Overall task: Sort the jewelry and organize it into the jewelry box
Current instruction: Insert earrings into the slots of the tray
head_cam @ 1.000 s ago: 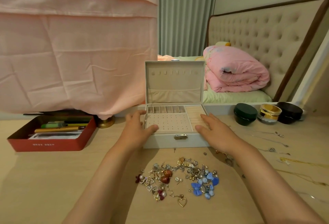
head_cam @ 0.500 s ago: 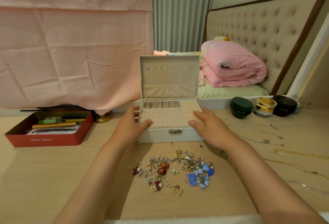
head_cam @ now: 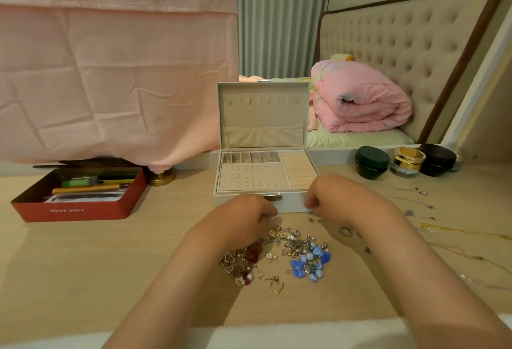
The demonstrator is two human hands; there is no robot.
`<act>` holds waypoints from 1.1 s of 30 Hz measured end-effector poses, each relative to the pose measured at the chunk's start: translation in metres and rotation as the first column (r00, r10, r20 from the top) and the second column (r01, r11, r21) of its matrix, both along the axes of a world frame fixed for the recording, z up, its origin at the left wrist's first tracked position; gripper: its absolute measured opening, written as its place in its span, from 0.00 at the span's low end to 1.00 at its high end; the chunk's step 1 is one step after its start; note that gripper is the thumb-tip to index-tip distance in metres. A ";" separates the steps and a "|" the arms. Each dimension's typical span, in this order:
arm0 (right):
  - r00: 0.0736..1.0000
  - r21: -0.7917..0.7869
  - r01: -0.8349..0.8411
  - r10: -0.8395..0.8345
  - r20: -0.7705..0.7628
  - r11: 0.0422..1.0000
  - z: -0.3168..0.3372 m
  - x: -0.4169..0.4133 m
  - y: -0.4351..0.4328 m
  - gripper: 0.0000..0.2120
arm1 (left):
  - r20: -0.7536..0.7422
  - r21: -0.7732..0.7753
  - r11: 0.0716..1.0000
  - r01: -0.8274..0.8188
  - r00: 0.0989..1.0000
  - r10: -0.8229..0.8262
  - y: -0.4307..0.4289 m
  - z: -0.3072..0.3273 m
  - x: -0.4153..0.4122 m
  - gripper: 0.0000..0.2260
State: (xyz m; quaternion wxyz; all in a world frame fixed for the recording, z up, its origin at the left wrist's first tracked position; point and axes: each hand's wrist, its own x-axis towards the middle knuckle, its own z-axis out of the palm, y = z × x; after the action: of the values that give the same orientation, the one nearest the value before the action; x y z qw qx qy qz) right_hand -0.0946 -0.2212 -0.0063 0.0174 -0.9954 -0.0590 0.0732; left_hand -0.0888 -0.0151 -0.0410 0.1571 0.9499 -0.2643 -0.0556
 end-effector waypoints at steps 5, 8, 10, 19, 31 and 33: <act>1.000 -0.140 -0.024 0.026 0.015 0.990 -0.022 0.000 0.012 0.14 | -0.015 0.079 0.996 -0.030 0.999 0.032 -0.005 -0.009 0.001 0.14; 0.999 -0.077 -0.022 0.019 -0.041 0.997 -0.018 0.002 0.019 0.15 | -0.011 0.078 0.996 -0.040 0.999 0.041 -0.005 -0.010 0.000 0.14; 0.995 0.007 -0.045 0.046 -0.089 0.999 -0.017 0.001 0.019 0.13 | -0.023 0.075 0.996 -0.038 0.999 0.040 -0.004 -0.008 -0.001 0.13; 0.993 0.393 -0.068 0.101 -0.063 0.917 -0.018 -0.002 0.005 0.09 | -0.093 -0.077 0.997 -0.019 0.996 0.011 0.004 0.001 0.000 0.09; 0.994 0.943 0.109 -0.040 -0.101 0.313 0.001 -0.004 0.012 0.13 | -0.164 -0.777 0.601 -0.188 0.982 0.096 -0.004 0.010 -0.005 0.03; 0.994 0.950 0.098 -0.071 -0.080 0.296 -0.001 -0.003 0.015 0.11 | -0.207 -0.799 0.555 -0.233 0.972 0.109 -0.005 0.010 -0.005 0.02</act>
State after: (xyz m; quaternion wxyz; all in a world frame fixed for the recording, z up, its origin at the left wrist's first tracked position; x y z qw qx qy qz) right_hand -0.0974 -0.2058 -0.0076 0.6067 -0.7932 -0.0383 0.0345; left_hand -0.0934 -0.0196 -0.0313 0.5997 0.7846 -0.1551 0.0250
